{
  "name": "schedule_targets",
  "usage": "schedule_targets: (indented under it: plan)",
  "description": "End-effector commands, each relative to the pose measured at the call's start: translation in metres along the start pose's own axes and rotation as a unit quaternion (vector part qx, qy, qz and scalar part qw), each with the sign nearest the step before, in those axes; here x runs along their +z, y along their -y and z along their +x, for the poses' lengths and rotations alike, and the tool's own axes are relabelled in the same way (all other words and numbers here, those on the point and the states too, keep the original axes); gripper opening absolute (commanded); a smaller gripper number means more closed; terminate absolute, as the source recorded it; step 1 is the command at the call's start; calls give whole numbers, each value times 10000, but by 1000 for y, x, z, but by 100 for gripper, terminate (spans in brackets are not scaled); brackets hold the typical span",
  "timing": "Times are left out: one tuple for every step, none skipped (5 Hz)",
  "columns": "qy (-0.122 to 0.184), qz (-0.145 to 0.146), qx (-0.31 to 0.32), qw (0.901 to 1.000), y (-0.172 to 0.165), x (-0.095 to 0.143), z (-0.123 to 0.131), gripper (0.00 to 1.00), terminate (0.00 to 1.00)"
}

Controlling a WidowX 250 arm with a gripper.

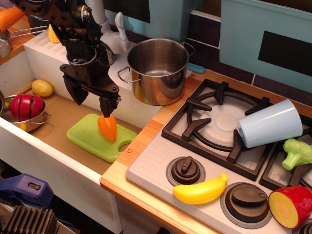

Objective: Put carrot in pot or pan

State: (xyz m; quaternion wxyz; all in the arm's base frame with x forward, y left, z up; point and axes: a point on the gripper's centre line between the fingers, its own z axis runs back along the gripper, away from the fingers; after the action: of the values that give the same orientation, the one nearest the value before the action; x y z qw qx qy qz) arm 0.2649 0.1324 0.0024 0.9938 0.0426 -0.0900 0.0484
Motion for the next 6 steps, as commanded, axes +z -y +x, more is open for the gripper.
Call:
schedule_targets:
  plan:
    - [0,0,0,10000,0,0,0,100,0]
    - [50,7,-17,10000,0,-10,4,100,0]
    - [46,-49,-23,10000,-2,-16,8,100,0]
    - [112,23,-16,9999,1,-25,8,100,0]
    - [126,-9,-40,9999,-2,-32,10,100,0]
    - [164,-44,-7,9999,-2,-37,9,100,0]
